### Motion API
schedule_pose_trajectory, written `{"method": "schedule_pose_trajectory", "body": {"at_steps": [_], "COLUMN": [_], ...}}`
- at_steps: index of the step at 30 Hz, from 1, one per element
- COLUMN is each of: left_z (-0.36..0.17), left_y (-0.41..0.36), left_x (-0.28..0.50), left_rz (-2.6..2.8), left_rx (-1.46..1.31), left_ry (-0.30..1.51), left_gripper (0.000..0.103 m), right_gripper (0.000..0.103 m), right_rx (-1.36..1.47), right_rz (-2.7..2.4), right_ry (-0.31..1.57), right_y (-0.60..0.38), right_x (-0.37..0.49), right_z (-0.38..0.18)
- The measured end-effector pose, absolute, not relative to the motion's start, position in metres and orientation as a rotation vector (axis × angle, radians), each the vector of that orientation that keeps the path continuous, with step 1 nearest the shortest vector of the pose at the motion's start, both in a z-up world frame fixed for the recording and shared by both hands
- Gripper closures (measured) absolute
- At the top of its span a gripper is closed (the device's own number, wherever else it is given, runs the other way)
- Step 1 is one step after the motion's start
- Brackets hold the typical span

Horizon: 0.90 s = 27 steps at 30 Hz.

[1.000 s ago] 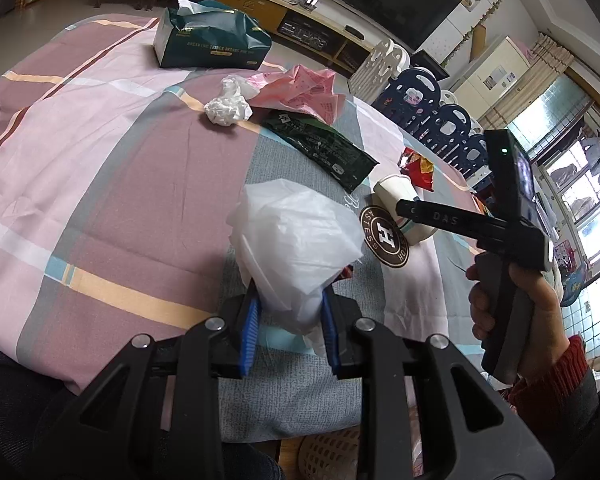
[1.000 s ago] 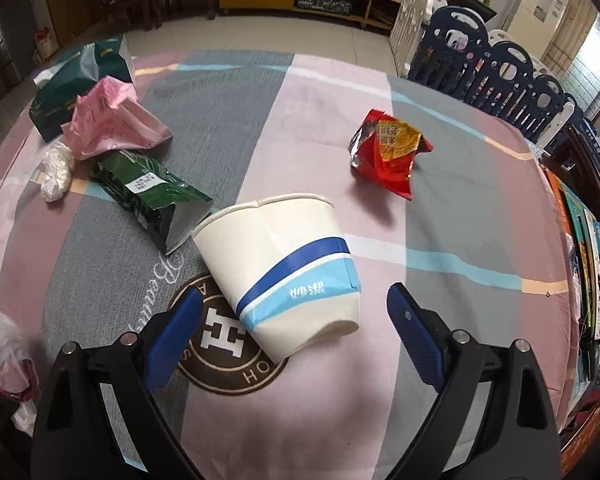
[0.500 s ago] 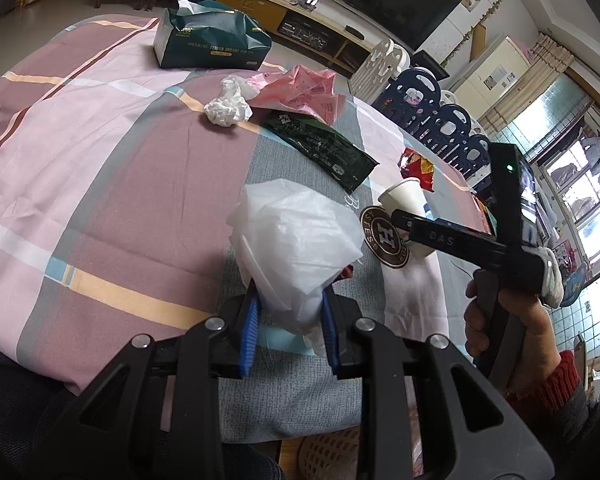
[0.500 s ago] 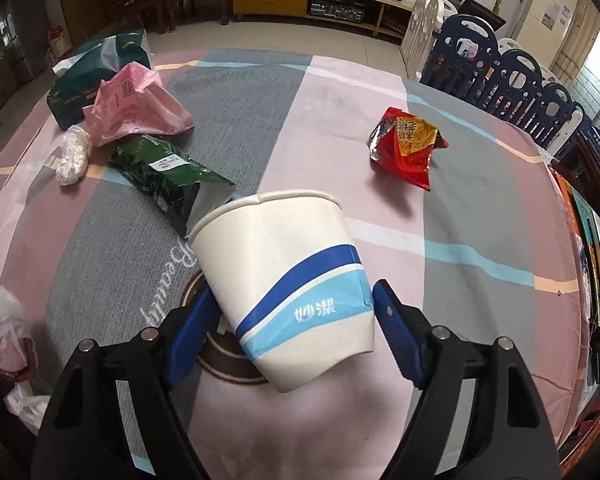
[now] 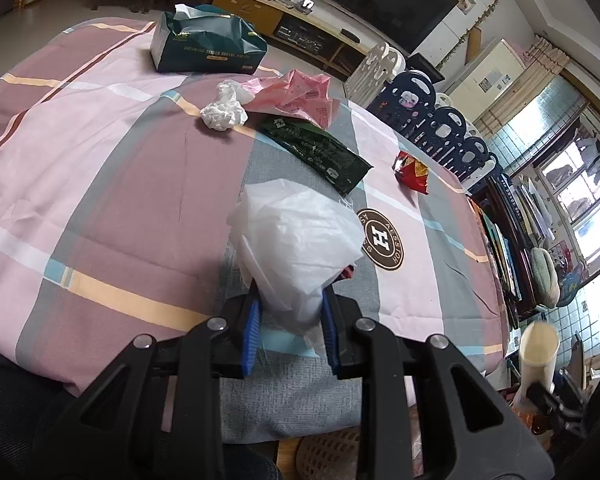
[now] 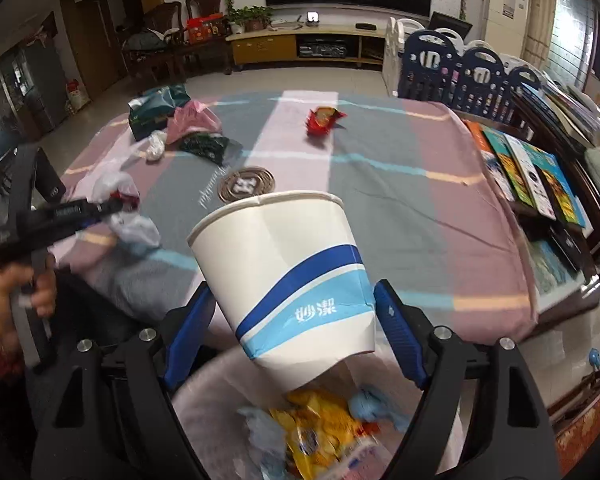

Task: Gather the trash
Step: 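Drop the paper cup into the wastebasket with the right tool while the left tool drops the white bag in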

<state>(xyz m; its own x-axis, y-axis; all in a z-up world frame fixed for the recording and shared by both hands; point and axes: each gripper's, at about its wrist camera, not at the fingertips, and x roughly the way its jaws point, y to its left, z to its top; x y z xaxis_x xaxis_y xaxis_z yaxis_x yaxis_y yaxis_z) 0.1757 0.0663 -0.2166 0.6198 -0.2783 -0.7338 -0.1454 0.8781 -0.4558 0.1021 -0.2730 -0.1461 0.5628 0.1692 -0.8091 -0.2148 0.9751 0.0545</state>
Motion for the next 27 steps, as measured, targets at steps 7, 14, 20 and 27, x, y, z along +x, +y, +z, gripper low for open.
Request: {"method": "schedule_pose_trajectory", "body": {"at_steps": [7,14,20,27], "left_z": [-0.214,-0.201,-0.203,-0.203], "left_y": [0.062,0.041,-0.058,-0.167], "left_x": [0.174,0.156,0.127,0.073], "left_rz": [-0.104,-0.192,-0.578,-1.000], "left_rx": [-0.502,-0.526,-0.427,-0.114], "left_ry": [0.904,0.896,1.009,1.033], "left_gripper": [0.077,0.078,0.078,0.078], "right_gripper": [0.020,0.017,0.016,0.015], "right_rx": [0.096,0.278,0.308,0.330], "right_rz": [0.037,0.025,-0.114,-0.259], "right_ry": [1.217,1.135,0.946,0.849], "right_y": [-0.327,-0.328,-0.350,-0.386], "right_x": [0.055,0.068,0.061,0.055], "right_z": [-0.223,-0.210,-0.171,-0.149]}}
